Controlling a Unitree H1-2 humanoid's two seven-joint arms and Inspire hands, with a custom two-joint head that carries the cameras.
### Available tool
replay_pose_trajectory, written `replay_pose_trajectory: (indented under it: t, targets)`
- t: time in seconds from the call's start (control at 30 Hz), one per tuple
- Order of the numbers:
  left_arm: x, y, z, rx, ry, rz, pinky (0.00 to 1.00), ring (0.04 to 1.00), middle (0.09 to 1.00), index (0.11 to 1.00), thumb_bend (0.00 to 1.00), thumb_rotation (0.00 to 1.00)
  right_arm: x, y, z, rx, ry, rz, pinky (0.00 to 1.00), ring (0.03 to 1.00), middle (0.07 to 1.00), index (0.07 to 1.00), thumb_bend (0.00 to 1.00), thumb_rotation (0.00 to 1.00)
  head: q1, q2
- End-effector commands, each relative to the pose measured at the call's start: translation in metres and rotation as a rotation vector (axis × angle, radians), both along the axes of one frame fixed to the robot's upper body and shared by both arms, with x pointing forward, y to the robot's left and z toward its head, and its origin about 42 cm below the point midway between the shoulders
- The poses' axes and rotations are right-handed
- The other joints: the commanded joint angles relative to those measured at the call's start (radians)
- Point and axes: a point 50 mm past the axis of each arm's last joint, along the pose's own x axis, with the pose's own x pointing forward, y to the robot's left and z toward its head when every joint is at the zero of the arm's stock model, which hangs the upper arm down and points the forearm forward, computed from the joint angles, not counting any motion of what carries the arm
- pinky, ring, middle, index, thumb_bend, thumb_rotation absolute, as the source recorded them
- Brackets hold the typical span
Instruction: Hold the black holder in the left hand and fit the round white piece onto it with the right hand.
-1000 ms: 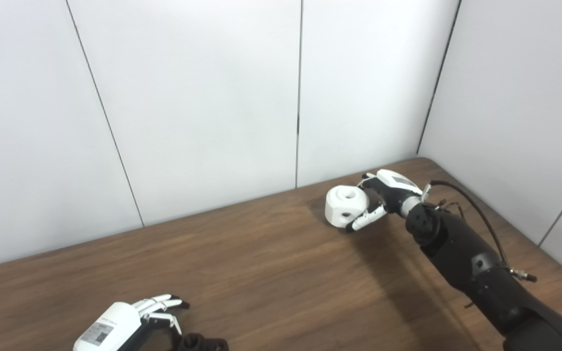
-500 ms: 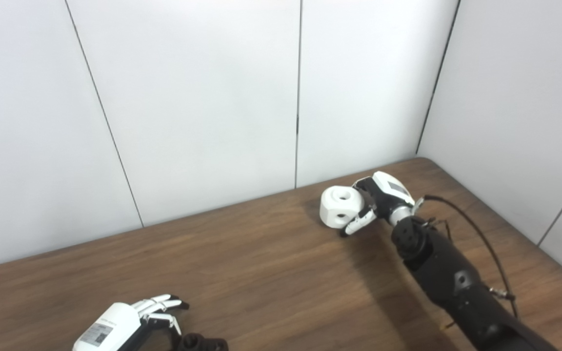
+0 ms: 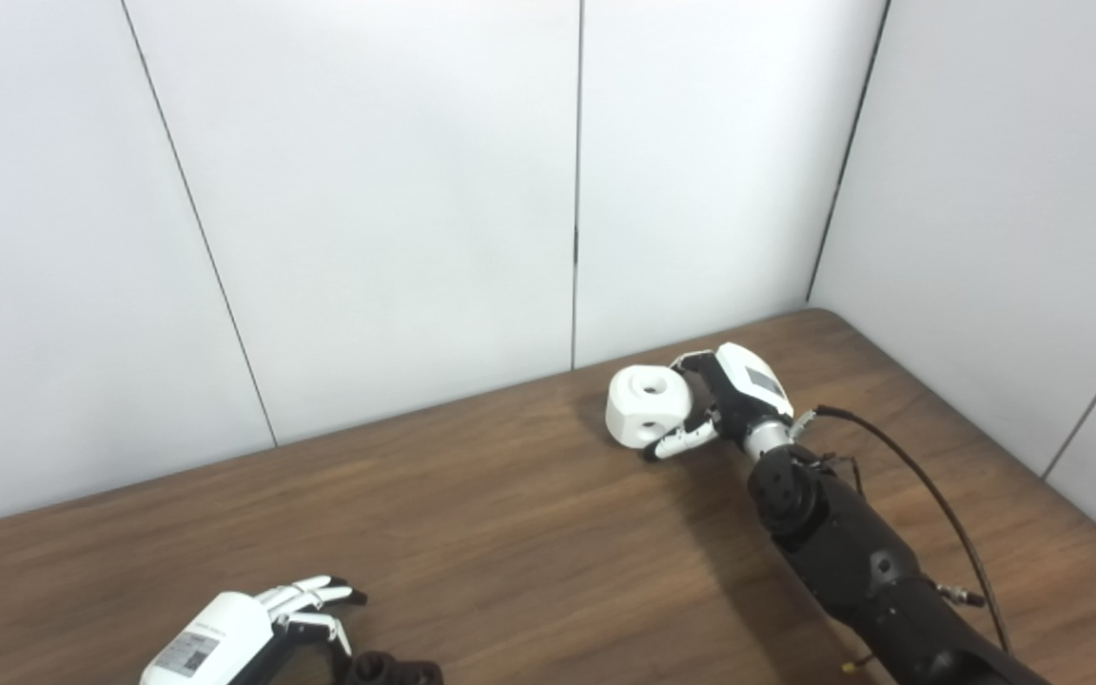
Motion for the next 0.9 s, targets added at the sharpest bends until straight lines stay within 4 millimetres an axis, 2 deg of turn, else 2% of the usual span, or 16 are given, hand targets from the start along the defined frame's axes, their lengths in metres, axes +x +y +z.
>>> replay_pose_trajectory:
  t: [0.0, 0.2, 0.4, 0.53, 0.73, 0.87]
  targets:
    - [-0.014, 0.008, -0.026, 0.146, 0.090, -0.012, 0.79, 0.885, 0.844, 0.484, 0.52, 0.05, -0.005, 0.040, -0.015, 0.043, 0.060, 0.130, 0.85, 0.856, 0.787, 0.482, 0.52, 0.14, 0.026, 0.004]
    - [-0.012, 0.005, -0.028, 0.140, 0.090, -0.005, 0.80, 0.888, 0.846, 0.484, 0.52, 0.05, -0.013, 0.062, 0.015, 0.049, -0.017, 0.224, 0.82, 0.857, 0.789, 0.482, 0.52, 0.14, 0.094, 0.017]
    - [-0.011, 0.002, -0.028, 0.141, 0.087, 0.009, 0.83, 0.909, 0.864, 0.484, 0.52, 0.05, -0.024, 0.080, 0.040, 0.054, -0.060, 0.305, 0.77, 0.839, 0.788, 0.481, 0.52, 0.14, 0.169, 0.047]
    - [-0.012, -0.004, -0.031, 0.143, 0.090, 0.011, 0.86, 0.924, 0.874, 0.484, 0.52, 0.05, -0.033, 0.091, 0.054, 0.067, -0.080, 0.378, 0.77, 0.844, 0.801, 0.482, 0.52, 0.14, 0.226, 0.063]
    - [-0.012, -0.011, -0.033, 0.146, 0.092, 0.008, 0.86, 0.933, 0.891, 0.484, 0.52, 0.05, -0.048, 0.105, 0.075, 0.082, -0.091, 0.464, 0.79, 0.869, 0.813, 0.481, 0.52, 0.14, 0.277, 0.082]
    - [-0.011, -0.016, -0.031, 0.147, 0.103, 0.013, 0.89, 0.945, 0.902, 0.484, 0.52, 0.06, -0.059, 0.115, 0.088, 0.079, -0.114, 0.535, 0.76, 0.864, 0.813, 0.482, 0.52, 0.13, 0.306, 0.099]
